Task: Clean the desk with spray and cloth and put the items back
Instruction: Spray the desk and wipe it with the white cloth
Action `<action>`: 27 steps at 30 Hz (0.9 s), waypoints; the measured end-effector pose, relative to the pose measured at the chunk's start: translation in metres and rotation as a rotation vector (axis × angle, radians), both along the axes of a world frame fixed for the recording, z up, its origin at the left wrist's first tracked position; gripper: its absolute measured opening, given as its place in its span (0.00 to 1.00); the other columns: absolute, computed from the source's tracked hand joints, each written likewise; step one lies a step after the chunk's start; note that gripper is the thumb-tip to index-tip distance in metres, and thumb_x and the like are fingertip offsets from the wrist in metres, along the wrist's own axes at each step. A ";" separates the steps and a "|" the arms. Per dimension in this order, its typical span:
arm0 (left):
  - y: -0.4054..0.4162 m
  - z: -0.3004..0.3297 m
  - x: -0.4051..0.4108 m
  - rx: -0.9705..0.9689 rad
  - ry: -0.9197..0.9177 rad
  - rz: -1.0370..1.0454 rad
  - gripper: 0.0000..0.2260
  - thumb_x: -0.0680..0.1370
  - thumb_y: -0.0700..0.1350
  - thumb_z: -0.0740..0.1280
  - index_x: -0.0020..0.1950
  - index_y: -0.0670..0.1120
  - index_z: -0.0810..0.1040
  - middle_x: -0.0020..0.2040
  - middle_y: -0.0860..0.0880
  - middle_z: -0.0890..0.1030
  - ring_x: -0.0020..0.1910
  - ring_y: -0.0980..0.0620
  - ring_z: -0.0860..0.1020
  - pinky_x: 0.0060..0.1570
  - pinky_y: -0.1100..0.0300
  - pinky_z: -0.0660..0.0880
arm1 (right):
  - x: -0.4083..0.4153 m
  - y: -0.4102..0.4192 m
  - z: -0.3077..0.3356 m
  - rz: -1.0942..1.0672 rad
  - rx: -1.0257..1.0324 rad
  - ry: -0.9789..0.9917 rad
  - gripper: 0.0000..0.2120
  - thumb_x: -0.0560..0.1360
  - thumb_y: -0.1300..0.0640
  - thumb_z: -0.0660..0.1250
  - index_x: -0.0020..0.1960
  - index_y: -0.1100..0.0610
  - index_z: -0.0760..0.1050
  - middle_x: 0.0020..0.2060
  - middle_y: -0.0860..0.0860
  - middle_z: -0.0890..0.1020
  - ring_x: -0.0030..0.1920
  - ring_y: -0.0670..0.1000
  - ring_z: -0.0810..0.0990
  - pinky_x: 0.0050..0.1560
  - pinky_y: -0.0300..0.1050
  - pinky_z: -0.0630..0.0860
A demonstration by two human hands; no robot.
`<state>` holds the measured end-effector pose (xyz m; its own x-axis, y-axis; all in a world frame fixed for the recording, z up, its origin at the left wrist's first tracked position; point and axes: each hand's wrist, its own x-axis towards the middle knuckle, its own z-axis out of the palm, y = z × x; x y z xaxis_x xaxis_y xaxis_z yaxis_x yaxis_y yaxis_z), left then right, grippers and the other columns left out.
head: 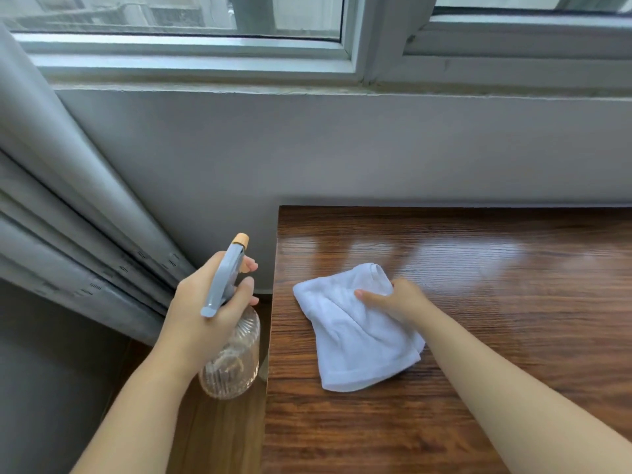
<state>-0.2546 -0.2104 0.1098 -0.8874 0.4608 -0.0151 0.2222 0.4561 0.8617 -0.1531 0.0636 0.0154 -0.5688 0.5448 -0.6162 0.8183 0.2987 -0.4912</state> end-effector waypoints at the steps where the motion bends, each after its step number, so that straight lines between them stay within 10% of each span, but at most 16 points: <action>1: 0.000 0.000 0.002 0.009 0.005 0.008 0.08 0.79 0.38 0.67 0.54 0.49 0.78 0.46 0.51 0.83 0.39 0.58 0.85 0.37 0.72 0.76 | -0.001 -0.001 0.001 0.020 -0.005 -0.010 0.27 0.65 0.30 0.69 0.49 0.53 0.77 0.41 0.48 0.81 0.42 0.47 0.79 0.37 0.42 0.71; 8: -0.005 -0.002 0.016 0.062 0.023 0.066 0.08 0.79 0.37 0.66 0.54 0.48 0.77 0.48 0.48 0.82 0.40 0.58 0.85 0.38 0.73 0.75 | -0.002 -0.009 -0.004 0.141 0.063 0.164 0.19 0.66 0.40 0.72 0.51 0.50 0.75 0.44 0.46 0.80 0.47 0.49 0.79 0.41 0.43 0.74; 13: -0.011 -0.003 0.030 0.062 0.026 0.088 0.07 0.80 0.36 0.65 0.57 0.43 0.77 0.45 0.42 0.83 0.33 0.64 0.82 0.29 0.75 0.71 | 0.011 -0.010 -0.002 -0.060 -0.105 0.109 0.41 0.59 0.33 0.74 0.61 0.55 0.67 0.52 0.48 0.79 0.52 0.51 0.79 0.47 0.48 0.75; 18: -0.018 -0.003 0.038 0.066 0.032 0.057 0.08 0.80 0.37 0.65 0.57 0.45 0.76 0.50 0.42 0.83 0.32 0.66 0.81 0.29 0.74 0.73 | 0.023 -0.022 0.024 -0.135 -0.313 0.121 0.19 0.68 0.39 0.73 0.49 0.53 0.79 0.39 0.47 0.85 0.40 0.46 0.82 0.34 0.41 0.74; 27: 0.000 0.017 0.031 0.148 0.059 -0.163 0.12 0.79 0.36 0.66 0.51 0.55 0.75 0.49 0.53 0.81 0.42 0.55 0.85 0.35 0.73 0.77 | 0.084 -0.060 0.059 -0.205 -0.174 0.645 0.06 0.77 0.50 0.68 0.53 0.48 0.77 0.44 0.41 0.84 0.47 0.38 0.82 0.39 0.28 0.73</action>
<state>-0.2239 -0.2104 0.1270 -0.7982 0.5918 0.1128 0.3345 0.2797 0.8999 -0.0691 0.0040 0.0739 -0.7470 0.6042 -0.2774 0.3781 0.0430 -0.9247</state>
